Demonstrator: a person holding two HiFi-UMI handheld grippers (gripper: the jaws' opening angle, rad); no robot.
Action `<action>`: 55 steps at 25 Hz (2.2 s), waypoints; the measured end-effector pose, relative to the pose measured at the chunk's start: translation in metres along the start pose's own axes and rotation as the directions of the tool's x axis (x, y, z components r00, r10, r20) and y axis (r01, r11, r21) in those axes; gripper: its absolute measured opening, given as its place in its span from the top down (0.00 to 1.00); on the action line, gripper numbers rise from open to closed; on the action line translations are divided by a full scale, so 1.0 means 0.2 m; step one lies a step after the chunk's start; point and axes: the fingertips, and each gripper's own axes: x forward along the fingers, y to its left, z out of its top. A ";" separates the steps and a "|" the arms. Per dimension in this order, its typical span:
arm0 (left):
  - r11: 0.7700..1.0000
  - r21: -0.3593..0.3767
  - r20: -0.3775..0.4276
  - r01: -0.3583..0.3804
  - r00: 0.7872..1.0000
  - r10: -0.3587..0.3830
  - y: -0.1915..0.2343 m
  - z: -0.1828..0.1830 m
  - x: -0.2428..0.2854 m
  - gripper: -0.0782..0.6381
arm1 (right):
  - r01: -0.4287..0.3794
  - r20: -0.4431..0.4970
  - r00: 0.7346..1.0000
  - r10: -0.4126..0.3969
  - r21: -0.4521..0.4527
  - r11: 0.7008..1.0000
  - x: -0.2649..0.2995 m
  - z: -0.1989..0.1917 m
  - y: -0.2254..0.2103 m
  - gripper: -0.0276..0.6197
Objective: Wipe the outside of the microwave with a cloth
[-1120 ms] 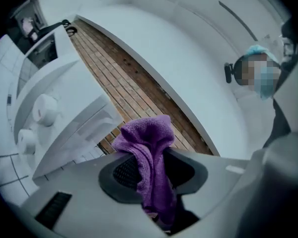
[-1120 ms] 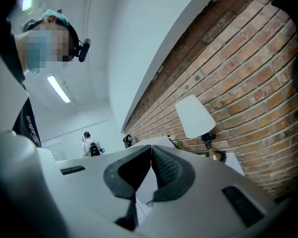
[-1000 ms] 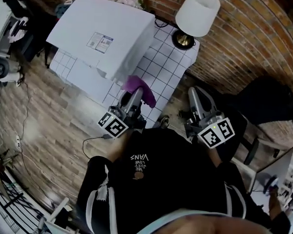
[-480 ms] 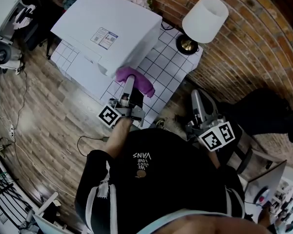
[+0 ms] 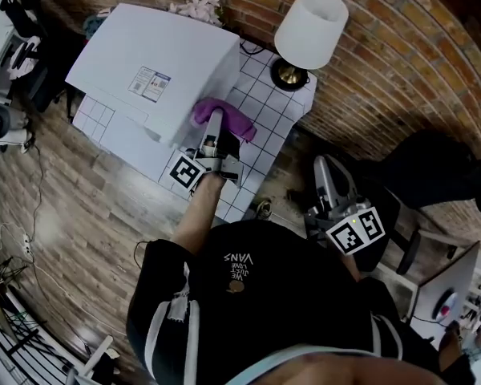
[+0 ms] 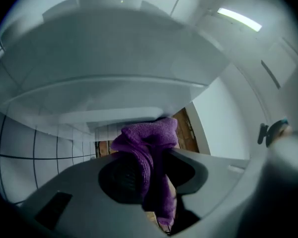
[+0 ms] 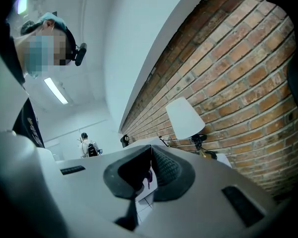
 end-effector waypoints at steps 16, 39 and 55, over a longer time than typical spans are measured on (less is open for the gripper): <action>0.998 -0.060 0.008 0.008 1.000 -0.008 0.26 -0.15 0.71 0.71 | 0.147 0.035 0.988 -0.147 0.019 0.989 -0.24 0.05 -0.22 0.96; 0.991 -0.132 -0.032 0.000 0.999 -0.004 0.02 -0.27 0.10 0.71 | -0.074 -0.019 0.997 0.075 0.015 0.997 -0.02 -0.02 0.03 0.96; 0.990 -0.060 0.182 -0.131 0.973 0.140 0.20 0.06 -0.53 0.71 | -0.231 -0.111 0.967 0.231 0.011 0.973 0.11 -0.15 0.25 0.96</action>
